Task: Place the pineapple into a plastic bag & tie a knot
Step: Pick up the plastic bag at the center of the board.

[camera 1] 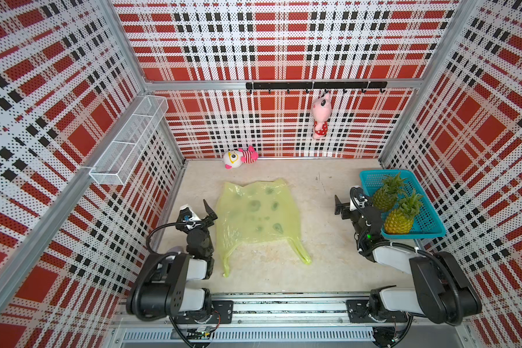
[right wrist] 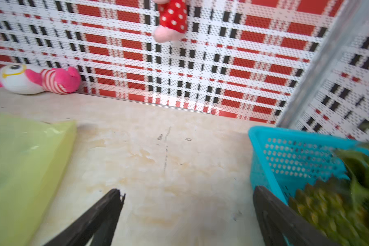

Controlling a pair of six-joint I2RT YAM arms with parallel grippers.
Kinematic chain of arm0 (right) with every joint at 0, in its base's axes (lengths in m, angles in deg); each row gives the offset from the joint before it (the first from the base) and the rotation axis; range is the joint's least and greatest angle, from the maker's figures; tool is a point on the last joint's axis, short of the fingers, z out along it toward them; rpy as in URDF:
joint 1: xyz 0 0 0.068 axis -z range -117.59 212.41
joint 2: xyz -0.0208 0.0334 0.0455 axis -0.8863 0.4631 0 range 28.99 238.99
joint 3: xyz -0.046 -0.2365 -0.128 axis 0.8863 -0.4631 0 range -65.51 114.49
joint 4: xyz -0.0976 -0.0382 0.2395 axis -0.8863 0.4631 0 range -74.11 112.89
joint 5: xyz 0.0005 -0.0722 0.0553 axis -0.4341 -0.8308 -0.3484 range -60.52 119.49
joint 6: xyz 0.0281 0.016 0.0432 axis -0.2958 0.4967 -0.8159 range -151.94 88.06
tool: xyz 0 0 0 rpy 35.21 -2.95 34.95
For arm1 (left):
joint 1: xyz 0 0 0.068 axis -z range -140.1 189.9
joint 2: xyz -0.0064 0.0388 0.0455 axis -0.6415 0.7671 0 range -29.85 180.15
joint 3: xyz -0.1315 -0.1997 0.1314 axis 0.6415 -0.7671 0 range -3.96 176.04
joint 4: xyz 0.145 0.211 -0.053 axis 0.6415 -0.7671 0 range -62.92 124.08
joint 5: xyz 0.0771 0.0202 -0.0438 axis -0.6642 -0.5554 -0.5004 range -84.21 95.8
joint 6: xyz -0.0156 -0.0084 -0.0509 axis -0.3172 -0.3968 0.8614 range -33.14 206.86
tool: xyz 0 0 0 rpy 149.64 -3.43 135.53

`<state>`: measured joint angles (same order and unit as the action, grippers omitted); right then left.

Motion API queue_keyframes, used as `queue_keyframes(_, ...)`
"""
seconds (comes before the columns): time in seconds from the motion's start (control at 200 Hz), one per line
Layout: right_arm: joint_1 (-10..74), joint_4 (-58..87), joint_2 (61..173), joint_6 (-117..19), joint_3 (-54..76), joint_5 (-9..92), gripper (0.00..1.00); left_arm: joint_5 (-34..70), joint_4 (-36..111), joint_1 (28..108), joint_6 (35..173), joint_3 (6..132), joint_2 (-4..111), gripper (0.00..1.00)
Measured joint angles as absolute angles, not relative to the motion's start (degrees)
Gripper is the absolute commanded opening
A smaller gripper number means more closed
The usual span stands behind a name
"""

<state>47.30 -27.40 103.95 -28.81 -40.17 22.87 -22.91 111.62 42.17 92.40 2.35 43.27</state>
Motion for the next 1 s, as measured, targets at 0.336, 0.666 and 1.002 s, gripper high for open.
queue_keyframes(0.336, 30.30, 7.11, 105.94, -42.62, -19.53, 20.95, 1.00, -25.45, 77.85, 42.12, 105.19, 18.76, 22.66, 0.98)
queue_keyframes(0.666, 22.01, 25.71, 112.85, -52.20, -18.11, 31.00, 0.88, -11.64, 64.50, 42.60, 109.61, 23.92, 23.12, 0.98)
queue_keyframes(1.002, 21.66, 25.43, 117.79, -53.05, -21.35, 41.58, 0.33, -2.19, 60.56, 46.03, 108.21, 26.76, 28.30, 0.98)
